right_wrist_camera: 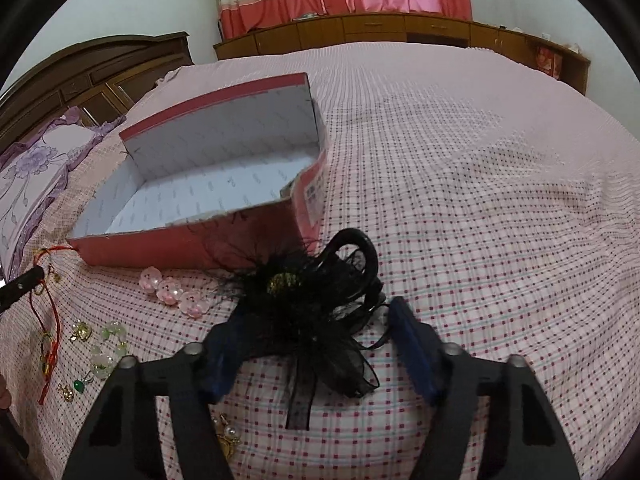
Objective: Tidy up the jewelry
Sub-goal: 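Carry the bracelet in the left gripper into the box while the right carries the feather clip in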
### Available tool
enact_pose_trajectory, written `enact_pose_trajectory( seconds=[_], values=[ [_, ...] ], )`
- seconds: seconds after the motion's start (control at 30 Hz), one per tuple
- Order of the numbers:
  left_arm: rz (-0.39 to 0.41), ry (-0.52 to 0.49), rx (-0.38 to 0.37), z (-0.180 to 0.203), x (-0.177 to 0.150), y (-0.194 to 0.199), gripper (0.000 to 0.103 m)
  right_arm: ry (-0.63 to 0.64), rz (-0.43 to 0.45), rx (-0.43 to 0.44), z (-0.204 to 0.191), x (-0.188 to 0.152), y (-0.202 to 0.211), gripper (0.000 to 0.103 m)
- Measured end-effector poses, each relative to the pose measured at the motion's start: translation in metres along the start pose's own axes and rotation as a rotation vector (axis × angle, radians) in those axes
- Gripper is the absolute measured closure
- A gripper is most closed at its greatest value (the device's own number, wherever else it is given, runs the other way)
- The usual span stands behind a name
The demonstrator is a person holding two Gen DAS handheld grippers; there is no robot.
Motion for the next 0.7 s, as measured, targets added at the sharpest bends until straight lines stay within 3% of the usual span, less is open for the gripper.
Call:
enact_pose_trajectory(
  seconds=[0.03,0.13,0.17,0.37,0.7],
  values=[
    [0.005,0.000,-0.002,0.000,0.002,0.000,0.103,-0.002,0.003,0.002,0.000,0.000,0.000,0.038],
    [0.022,-0.003,-0.011,0.004,0.006,0.007,0.103,-0.010,0.005,0.000,0.001,-0.001,0.002,0.068],
    [0.027,-0.004,-0.013,0.005,0.007,0.009,0.103,-0.013,0.004,-0.004,0.005,-0.003,0.006,0.073],
    [0.050,-0.001,-0.024,0.009,0.009,0.021,0.103,-0.024,0.032,0.012,0.008,-0.007,0.019,0.079],
    [0.082,-0.004,-0.054,0.018,0.010,0.035,0.103,-0.008,0.109,0.037,0.008,-0.015,0.064,0.080]
  ],
)
Point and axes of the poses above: each gripper's, at about its wrist camera, not at the fingertips, and y roughly against the way its jaws point, z to its right, x to its top, the point moved 5 cm from there along -y, roughly the way its jaws point, and after that the axes turned 3 degrees about y, right-handed, at the moved point
